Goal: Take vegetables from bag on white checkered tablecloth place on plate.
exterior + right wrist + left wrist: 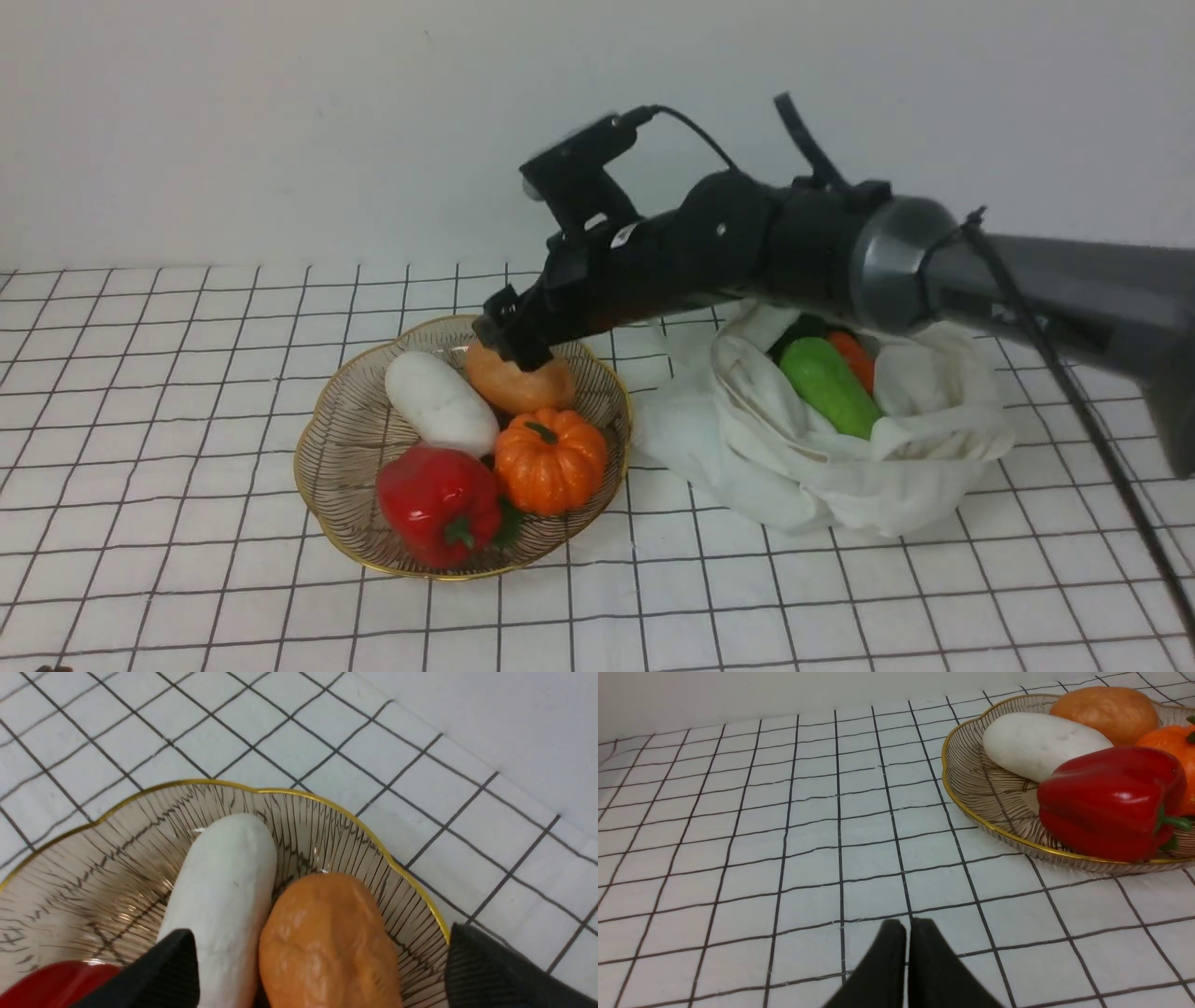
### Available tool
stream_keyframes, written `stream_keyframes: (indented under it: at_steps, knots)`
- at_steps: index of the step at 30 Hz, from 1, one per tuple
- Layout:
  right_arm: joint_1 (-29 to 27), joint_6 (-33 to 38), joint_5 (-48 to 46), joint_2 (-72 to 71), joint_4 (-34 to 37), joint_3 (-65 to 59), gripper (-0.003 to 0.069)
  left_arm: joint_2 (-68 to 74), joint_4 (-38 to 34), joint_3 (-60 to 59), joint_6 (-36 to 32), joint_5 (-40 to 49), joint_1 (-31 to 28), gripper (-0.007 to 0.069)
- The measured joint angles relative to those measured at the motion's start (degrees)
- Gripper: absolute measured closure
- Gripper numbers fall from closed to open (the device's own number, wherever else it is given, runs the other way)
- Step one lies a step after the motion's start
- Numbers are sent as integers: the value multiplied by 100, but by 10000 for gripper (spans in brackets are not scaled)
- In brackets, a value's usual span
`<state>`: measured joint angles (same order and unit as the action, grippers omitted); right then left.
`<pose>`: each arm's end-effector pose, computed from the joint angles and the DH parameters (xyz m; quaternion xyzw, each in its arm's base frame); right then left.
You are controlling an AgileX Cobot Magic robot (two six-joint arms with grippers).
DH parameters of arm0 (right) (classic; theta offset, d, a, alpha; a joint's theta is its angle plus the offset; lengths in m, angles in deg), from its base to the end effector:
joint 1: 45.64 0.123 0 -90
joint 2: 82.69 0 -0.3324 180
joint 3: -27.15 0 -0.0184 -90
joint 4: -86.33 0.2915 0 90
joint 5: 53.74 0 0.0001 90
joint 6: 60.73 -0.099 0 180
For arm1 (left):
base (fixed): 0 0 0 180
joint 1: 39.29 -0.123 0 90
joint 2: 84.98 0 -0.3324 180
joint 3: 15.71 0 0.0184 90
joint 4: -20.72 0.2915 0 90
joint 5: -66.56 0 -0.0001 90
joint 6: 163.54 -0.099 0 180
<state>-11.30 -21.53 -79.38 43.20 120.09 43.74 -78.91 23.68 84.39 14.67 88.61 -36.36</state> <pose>0.4394 0.3291 0.2501 -0.3740 0.8240 0.2006 0.3755 0.0531 -0.0008 0.1663 0.0470 0.8076 0.0161 0.5876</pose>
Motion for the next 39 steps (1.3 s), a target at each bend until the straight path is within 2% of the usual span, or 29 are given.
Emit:
stream_keyframes:
  at_steps: [4,7,8,9,10,13,14,16,18,25,28,33,39]
  knots:
    - [-207,-985,-794,-657,-812,0,41,0,0,0,0,0,0,632]
    - [-413,-1743,-1432,-1206,-1559,0,112,0,0,0,0,0,0,632]
    - [-514,-2192,-1821,-1493,-2061,0,167,0,0,0,0,0,0,632]
    - [-528,-2259,-1880,-1534,-2061,0,176,0,0,0,0,0,0,632]
    - [-613,-2757,-2369,-1893,-2518,0,258,0,0,0,0,0,0,632]
    - [-705,-3311,-3067,-2493,-3126,0,411,0,0,0,0,0,0,632]
    - [-711,-3525,-3412,-2817,-3376,0,493,0,0,0,0,0,0,632]
    - [-711,-3729,-3778,-3310,-3555,0,596,0,0,0,0,0,0,632]
    - [-711,-3920,-4109,-3901,-3644,0,650,0,0,0,0,0,0,632]
    - [-711,-4247,-4149,-5655,-3701,-827,671,0,0,0,0,0,0,632]
    - [-711,-4510,-3654,-6751,-3979,-1921,671,0,0,0,0,0,0,632]
    - [-711,-5239,-2311,-8891,-4516,-3838,673,0,0,0,0,0,0,632]
    - [-711,-5744,-500,-10949,-4742,-5741,673,0,0,0,0,0,0,632]
